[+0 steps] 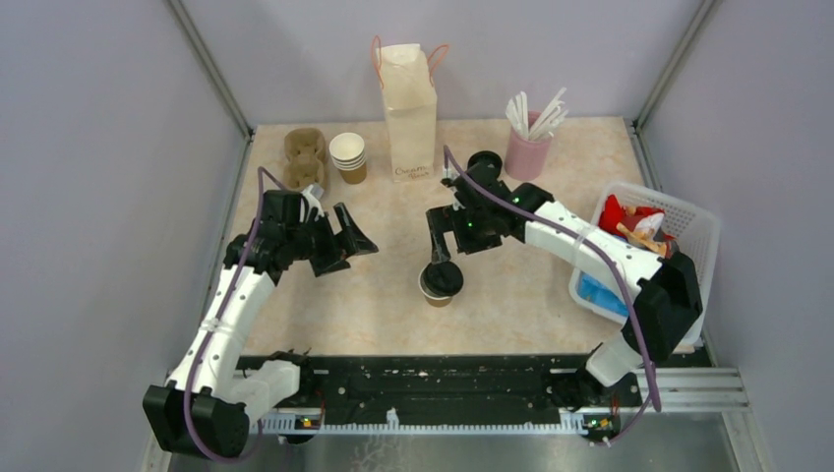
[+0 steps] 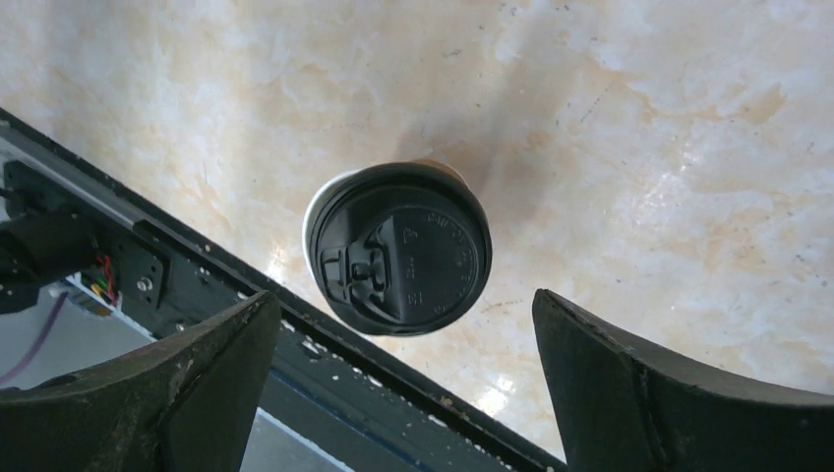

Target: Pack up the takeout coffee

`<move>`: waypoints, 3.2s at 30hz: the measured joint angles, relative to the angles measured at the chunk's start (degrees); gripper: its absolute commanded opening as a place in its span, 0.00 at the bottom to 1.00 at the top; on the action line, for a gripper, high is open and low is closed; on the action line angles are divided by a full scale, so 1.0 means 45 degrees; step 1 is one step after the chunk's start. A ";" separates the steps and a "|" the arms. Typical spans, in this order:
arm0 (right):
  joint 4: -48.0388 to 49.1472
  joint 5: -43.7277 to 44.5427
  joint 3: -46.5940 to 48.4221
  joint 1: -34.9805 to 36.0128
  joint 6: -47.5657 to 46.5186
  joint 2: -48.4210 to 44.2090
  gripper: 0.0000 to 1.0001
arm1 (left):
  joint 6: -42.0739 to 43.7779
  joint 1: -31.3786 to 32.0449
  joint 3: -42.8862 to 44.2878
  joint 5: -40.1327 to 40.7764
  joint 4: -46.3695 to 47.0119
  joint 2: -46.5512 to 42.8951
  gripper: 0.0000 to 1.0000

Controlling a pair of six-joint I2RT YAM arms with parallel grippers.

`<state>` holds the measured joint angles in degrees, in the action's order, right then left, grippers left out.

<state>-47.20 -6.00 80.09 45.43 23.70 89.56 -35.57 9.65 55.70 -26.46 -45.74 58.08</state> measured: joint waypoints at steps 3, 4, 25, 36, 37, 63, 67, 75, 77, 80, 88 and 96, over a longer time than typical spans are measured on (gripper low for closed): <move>0.0306 -0.0379 -0.0384 -0.0282 0.0131 0.0015 0.99 | 0.0005 0.0000 0.0000 -0.0126 0.0083 0.0087 0.93; 0.0301 -0.0505 -0.0495 -0.0287 0.0136 0.0034 0.99 | 0.0010 0.0000 0.0000 -0.0160 0.0092 0.0112 0.93; 0.0811 -0.1647 -0.0991 -0.0291 -0.0029 0.0729 0.97 | 0.0005 0.0000 0.0000 -0.0262 0.0199 0.0131 0.94; 0.0967 -0.1739 -0.0991 -0.0238 -0.0160 0.1214 0.94 | 0.0010 0.0000 -0.0005 -0.0267 0.0253 0.0131 0.94; 0.0962 -0.1734 -0.0991 -0.0228 -0.0170 0.1243 0.94 | 0.0010 0.0000 -0.0005 -0.0267 0.0253 0.0131 0.95; 0.0495 -0.0714 -0.0801 0.0379 -0.0539 0.1404 0.77 | 0.0010 0.0000 -0.0029 -0.0277 0.0257 0.0131 0.95; -0.0126 0.0029 -0.0165 0.0821 -0.0690 0.1477 0.78 | 0.0005 0.0000 -0.0034 -0.0282 0.0262 0.0131 0.95; -0.0918 0.1243 0.0913 0.1627 -0.1035 0.1729 0.80 | 0.0005 0.0000 -0.0083 -0.0330 0.0393 0.0131 0.95; -0.1093 0.1486 0.1069 0.1744 -0.1117 0.1967 0.80 | 0.0010 0.0000 -0.0083 -0.0359 0.0418 0.0131 0.95; -0.1239 0.1676 0.1161 0.1909 -0.1214 0.2312 0.80 | 0.0010 0.0000 -0.0083 -0.0359 0.0442 0.0131 0.95; -0.1627 0.1865 0.1540 0.2069 -0.1370 0.2735 0.81 | 0.0044 0.0000 -0.0083 -0.0359 0.0442 0.0131 0.95; -0.1632 0.1977 0.1579 0.2142 -0.1375 0.2739 0.81 | 0.0049 0.0000 -0.0083 -0.0359 0.0442 0.0131 0.95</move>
<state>-54.54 2.90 87.20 55.07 17.52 101.89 -35.35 9.65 55.33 -28.08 -43.75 58.67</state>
